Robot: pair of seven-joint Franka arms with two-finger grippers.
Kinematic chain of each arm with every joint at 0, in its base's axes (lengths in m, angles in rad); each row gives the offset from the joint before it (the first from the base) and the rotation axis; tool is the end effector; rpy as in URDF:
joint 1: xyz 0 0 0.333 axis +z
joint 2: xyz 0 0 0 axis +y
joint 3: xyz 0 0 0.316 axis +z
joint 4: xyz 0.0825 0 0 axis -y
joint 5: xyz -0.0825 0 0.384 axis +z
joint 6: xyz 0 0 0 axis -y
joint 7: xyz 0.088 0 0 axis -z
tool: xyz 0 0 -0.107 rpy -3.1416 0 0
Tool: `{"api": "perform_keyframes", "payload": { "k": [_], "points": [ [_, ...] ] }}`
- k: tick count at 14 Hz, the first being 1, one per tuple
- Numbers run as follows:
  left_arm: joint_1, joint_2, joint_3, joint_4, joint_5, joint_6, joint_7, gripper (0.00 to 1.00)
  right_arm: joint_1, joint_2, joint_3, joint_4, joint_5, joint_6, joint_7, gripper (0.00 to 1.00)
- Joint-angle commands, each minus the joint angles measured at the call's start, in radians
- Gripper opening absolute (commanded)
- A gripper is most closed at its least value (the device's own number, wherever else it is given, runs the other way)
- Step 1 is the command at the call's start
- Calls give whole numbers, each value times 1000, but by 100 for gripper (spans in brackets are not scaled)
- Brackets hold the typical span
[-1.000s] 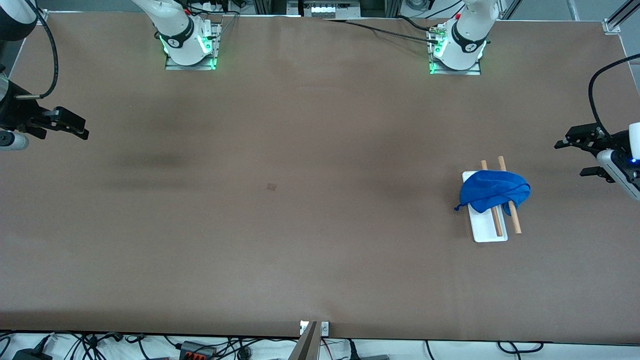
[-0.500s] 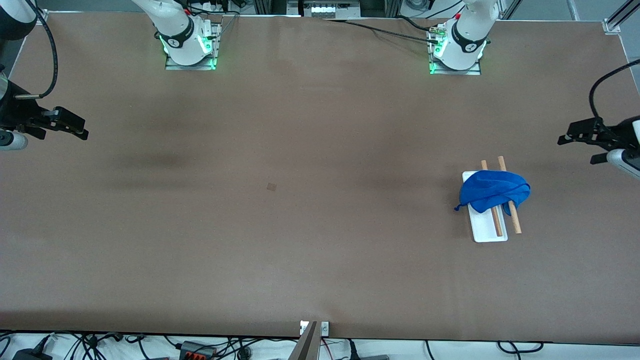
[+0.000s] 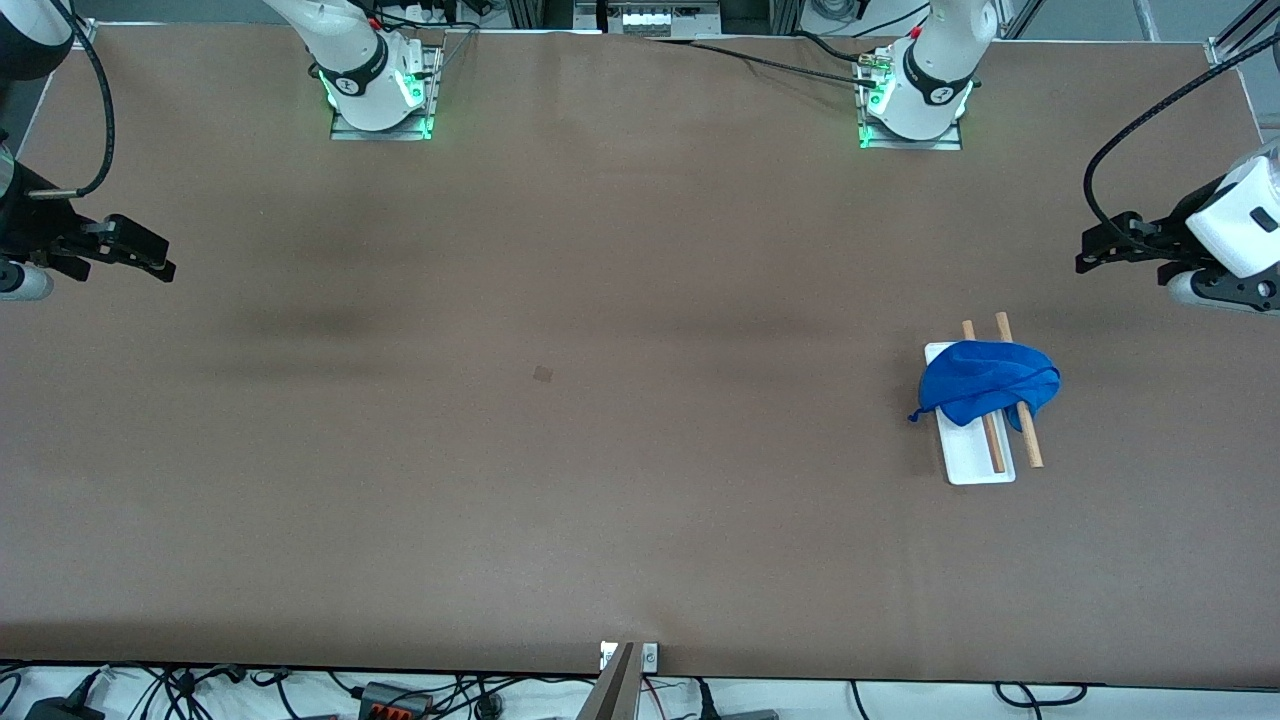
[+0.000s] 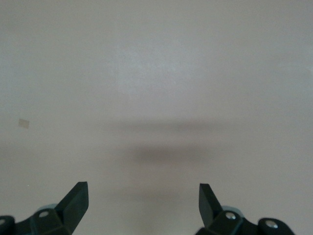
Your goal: Pass towel and hang on rack
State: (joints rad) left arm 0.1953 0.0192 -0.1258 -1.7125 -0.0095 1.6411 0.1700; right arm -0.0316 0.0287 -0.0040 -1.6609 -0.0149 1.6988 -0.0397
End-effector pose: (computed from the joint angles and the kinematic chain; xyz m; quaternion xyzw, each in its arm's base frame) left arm 0.5574 0.0384 0.5528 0.9977 -0.0497 -0.0442 0.0113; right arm 0.5712 -0.0217 0.5767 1.0000 0.0030 0.0043 0.0076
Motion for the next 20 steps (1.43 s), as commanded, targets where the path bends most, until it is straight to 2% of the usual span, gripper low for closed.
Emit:
{"api": "perform_keyframes", "payload": {
  "k": [1,9,16,20],
  "points": [
    [-24,-30,46,-39,26,31,-15,100,-10,-3,9,7,7,12,-12,100],
    [-5,-21,45,-13,34,-26,-14,100,-10,-3,7,7,12,15,0,100],
    [-56,-65,41,-19,82,-21,-135,100,-2,-4,9,6,3,13,78,100],
    [-99,-74,57,-9,71,-24,-118,100,-1,-3,9,6,3,15,57,100]
  ]
}}
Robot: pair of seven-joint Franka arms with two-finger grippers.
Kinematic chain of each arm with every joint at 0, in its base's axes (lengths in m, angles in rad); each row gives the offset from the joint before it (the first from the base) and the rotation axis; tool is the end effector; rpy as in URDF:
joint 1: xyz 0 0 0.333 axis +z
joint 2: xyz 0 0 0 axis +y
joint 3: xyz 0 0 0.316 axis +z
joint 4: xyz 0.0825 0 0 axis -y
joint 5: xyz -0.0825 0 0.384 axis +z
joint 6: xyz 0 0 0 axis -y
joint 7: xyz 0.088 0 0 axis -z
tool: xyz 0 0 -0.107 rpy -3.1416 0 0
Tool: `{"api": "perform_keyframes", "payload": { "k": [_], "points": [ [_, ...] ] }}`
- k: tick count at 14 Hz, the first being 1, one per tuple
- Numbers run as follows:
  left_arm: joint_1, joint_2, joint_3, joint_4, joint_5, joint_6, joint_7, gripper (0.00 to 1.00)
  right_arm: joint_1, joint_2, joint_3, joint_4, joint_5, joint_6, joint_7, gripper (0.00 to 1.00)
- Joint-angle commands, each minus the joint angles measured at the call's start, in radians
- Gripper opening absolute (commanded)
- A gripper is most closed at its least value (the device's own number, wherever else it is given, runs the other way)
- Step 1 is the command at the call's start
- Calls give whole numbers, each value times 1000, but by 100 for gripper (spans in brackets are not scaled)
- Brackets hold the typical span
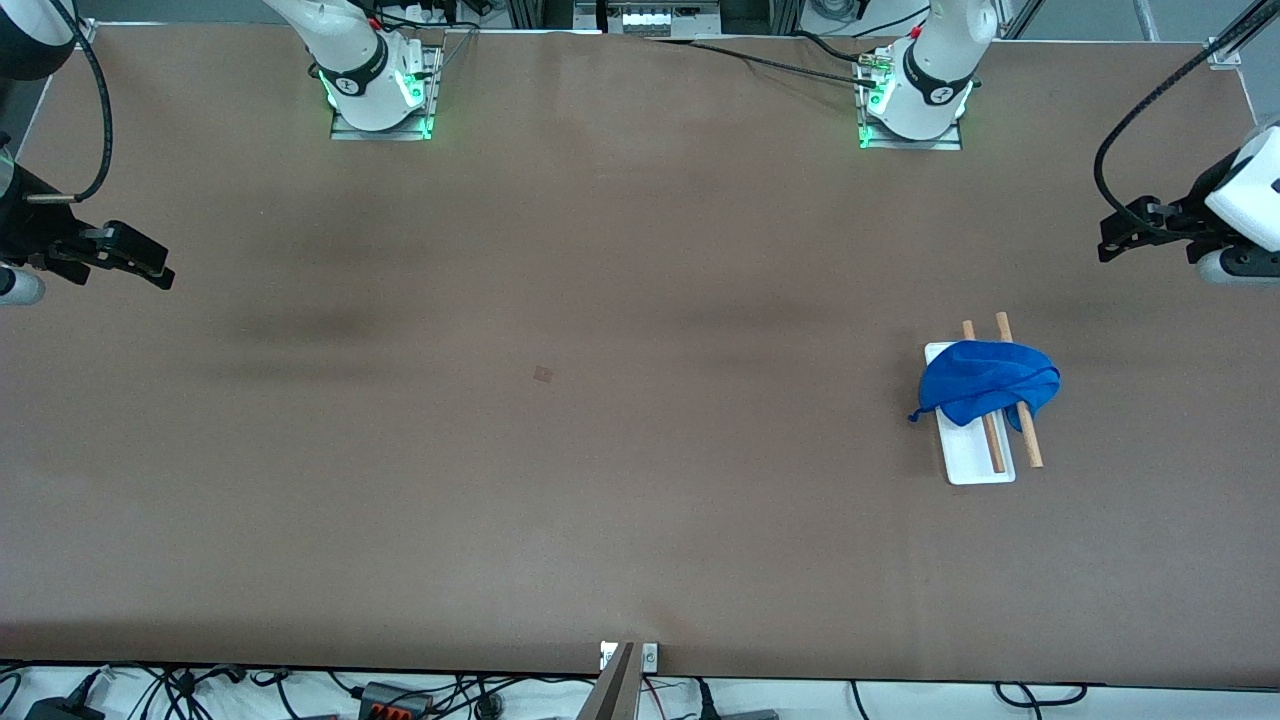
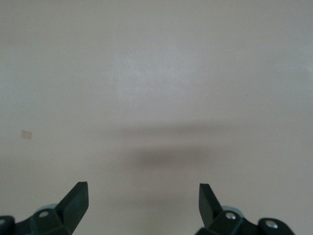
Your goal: Pass towel and hang on rack
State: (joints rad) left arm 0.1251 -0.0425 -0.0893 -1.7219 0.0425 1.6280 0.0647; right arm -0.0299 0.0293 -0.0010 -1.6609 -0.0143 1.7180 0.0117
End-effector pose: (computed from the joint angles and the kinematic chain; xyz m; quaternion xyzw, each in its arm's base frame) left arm 0.5416 0.0228 0.5812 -0.9993 0.0161 0.0269 0.0217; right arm 0.5734 -0.0190 0.5781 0.9997 -0.0203 0.0138 0.0072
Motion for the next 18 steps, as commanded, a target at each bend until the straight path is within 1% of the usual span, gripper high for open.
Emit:
{"api": "perform_keyframes", "payload": {
  "k": [1,3,4,5,6,13,15,18],
  "points": [
    [-28,-11,22,1,19,-8,-13,100,-2,-5,6,7,2,-2,4,100],
    [-32,-8,31,1,13,-8,-14,100,-1,-5,6,7,0,-8,2,100],
    [-44,-7,55,1,-12,-8,-19,100,2,-5,7,9,0,-8,-2,100],
    [-62,-8,97,-4,-42,-8,-17,100,4,-8,9,9,0,-9,-15,100],
    [-67,-8,108,-5,-47,-8,-14,100,4,-8,16,10,0,-9,-27,100],
    [-67,-11,100,-2,-53,-14,-23,100,1,-5,18,23,2,-32,-36,100],
    [-64,-11,100,-5,-88,-14,-32,100,-4,-5,16,18,4,-37,-32,100],
    [-61,-11,99,-4,-93,-17,-55,100,-4,-5,15,13,2,-51,-19,100]
  ]
}}
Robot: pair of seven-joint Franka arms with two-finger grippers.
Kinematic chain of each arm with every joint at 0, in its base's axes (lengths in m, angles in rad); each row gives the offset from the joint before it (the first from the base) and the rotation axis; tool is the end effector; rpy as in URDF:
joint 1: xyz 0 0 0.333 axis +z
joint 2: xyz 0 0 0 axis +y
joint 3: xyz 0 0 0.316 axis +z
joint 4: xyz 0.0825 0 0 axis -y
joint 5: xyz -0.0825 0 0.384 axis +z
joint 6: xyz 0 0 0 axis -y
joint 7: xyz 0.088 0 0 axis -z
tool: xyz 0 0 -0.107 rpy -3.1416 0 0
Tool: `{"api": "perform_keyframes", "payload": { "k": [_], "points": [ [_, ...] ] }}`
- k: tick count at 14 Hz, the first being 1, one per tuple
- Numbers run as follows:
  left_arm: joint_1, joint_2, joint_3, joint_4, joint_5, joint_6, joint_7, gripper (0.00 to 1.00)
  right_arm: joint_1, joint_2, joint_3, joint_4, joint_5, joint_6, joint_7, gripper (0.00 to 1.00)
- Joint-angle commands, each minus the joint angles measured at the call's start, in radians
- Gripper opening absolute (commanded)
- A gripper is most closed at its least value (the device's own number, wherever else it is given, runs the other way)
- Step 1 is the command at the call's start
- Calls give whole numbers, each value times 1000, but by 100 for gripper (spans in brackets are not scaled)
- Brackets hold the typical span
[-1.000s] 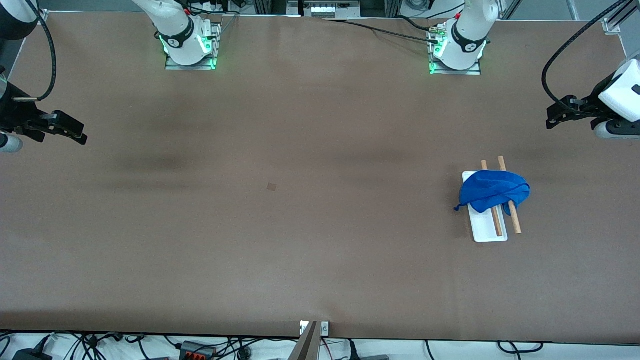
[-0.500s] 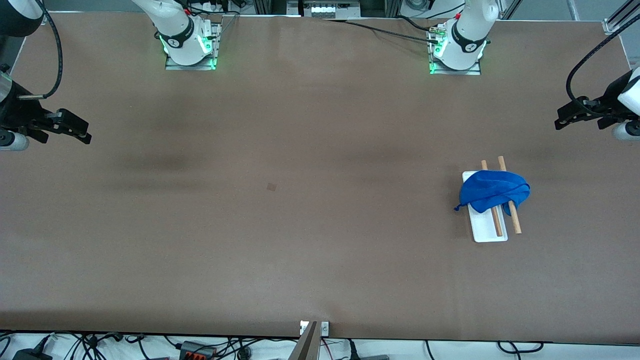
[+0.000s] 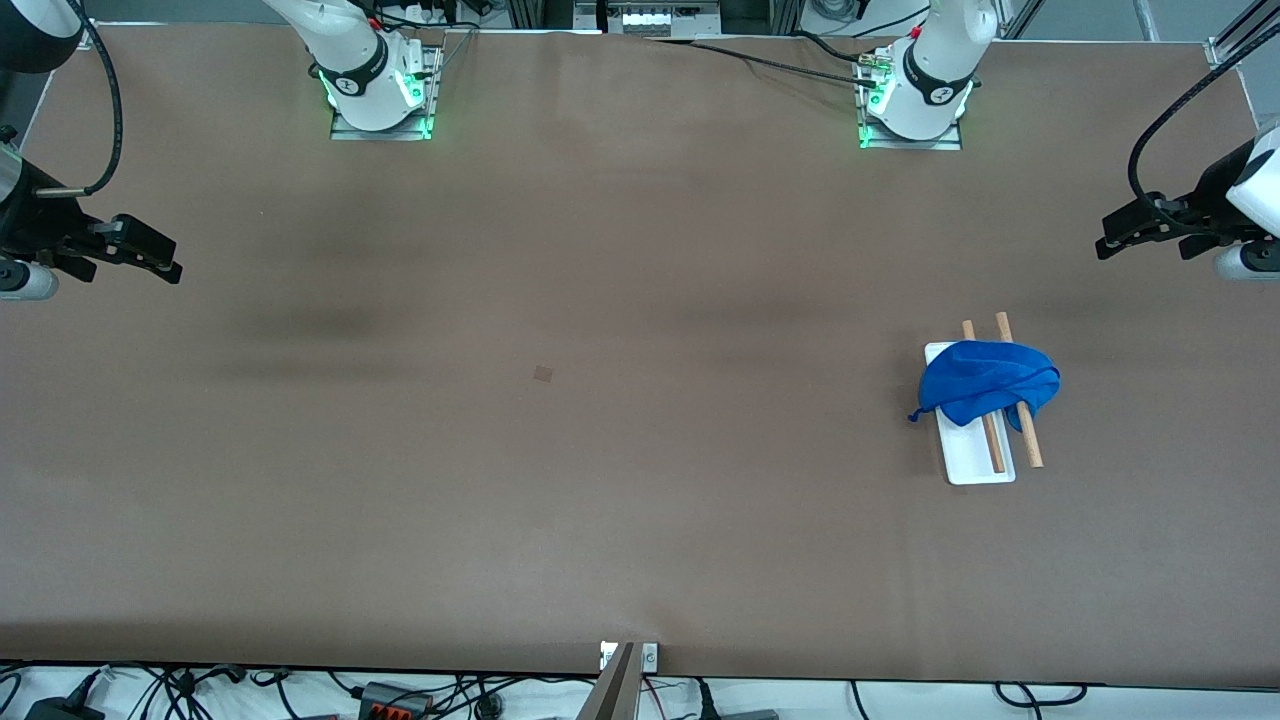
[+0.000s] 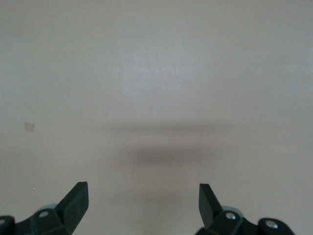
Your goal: Pass towel and hang on rack
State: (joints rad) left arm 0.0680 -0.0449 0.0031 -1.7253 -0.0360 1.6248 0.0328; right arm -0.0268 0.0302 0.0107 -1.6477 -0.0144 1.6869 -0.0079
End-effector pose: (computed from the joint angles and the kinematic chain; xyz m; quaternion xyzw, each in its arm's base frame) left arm 0.5398 0.0348 0.5807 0.9992 0.0206 -0.0268 0.0194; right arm 0.5715 -0.0107 0.5811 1.0000 -0.0033 0.0044 0.0071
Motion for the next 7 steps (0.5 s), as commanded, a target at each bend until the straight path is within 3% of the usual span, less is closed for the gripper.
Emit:
{"api": "perform_keyframes", "payload": {
  "k": [1,7],
  "points": [
    [-4,-10,6,1,-15,-19,-42,100,-7,-9,3,-1,-1,-19,-12,100],
    [-4,-9,-18,3,1,-25,-57,100,-4,-30,3,-38,-10,-7,-12,100]
  ]
}}
